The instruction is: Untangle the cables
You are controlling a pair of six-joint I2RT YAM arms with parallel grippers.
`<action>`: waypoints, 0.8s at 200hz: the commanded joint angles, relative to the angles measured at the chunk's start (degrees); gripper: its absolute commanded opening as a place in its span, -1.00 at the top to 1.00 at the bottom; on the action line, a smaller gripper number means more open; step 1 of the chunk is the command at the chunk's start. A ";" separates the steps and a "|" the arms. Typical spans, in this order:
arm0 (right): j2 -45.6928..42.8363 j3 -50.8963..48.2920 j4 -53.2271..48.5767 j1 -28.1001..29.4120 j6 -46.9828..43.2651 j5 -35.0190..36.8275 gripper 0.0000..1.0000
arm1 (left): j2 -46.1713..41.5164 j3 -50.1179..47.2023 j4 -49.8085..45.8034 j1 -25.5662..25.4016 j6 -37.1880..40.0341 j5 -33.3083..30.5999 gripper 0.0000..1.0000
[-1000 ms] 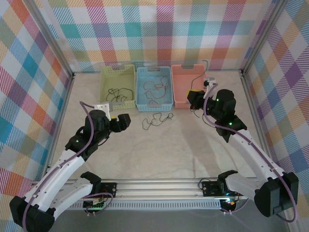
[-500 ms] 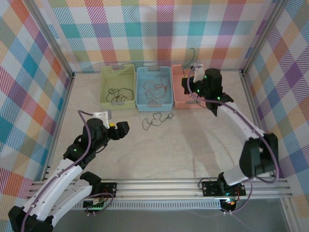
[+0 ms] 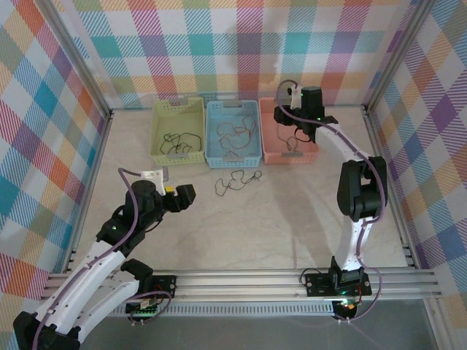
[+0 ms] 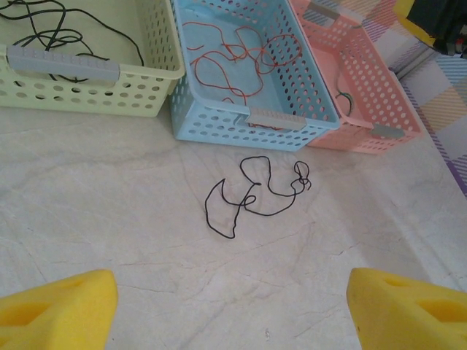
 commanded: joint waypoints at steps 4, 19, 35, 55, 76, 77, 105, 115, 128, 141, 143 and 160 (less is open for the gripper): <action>-5.20 -3.19 0.74 -0.11 1.00 -2.26 0.03 | -0.37 -1.10 3.37 -0.32 -0.02 -0.16 -0.64; -9.13 -8.23 3.77 0.61 0.52 -6.56 0.06 | -0.69 -1.24 3.21 -0.33 0.01 -0.29 -0.64; -13.05 -13.58 5.77 2.72 -0.10 -11.36 0.10 | -0.95 -1.16 3.04 -0.33 0.01 -0.41 -0.64; -16.55 -19.46 6.39 6.85 -2.31 -15.87 0.13 | -1.25 -1.15 2.78 -0.27 -0.02 -0.72 -0.64; -19.12 -24.06 4.33 11.98 -8.13 -20.06 0.15 | -1.57 -1.24 2.52 -0.33 -0.12 -0.99 -0.64; -19.23 -24.24 4.19 12.09 -8.43 -20.12 0.15 | -1.54 -1.24 2.52 -0.33 -0.08 -1.02 -0.64; -19.24 -26.46 -3.10 19.41 -16.32 -19.03 0.15 | -1.90 -0.98 2.17 -0.33 -0.30 -1.91 -0.64; -18.70 -26.99 -4.72 22.13 -19.86 -18.33 0.14 | -2.30 -0.93 2.22 -0.33 -0.29 -2.23 -0.64; -17.24 -26.99 -5.02 25.10 -21.95 -16.38 0.11 | -3.03 -1.11 0.39 -0.32 -0.47 -3.02 -0.64; -14.82 -25.79 -5.52 26.62 -22.69 -17.01 0.11 | -3.99 -1.37 -0.15 -0.29 -0.99 -4.76 -0.63; -14.39 -25.53 -5.54 26.79 -22.62 -17.06 0.11 | -4.16 -1.34 -0.31 -0.27 -1.09 -5.25 -0.63; -10.23 -23.05 -6.02 28.43 -21.70 -16.36 0.11 | -5.30 -0.99 -3.07 -0.26 -2.78 -10.91 -0.61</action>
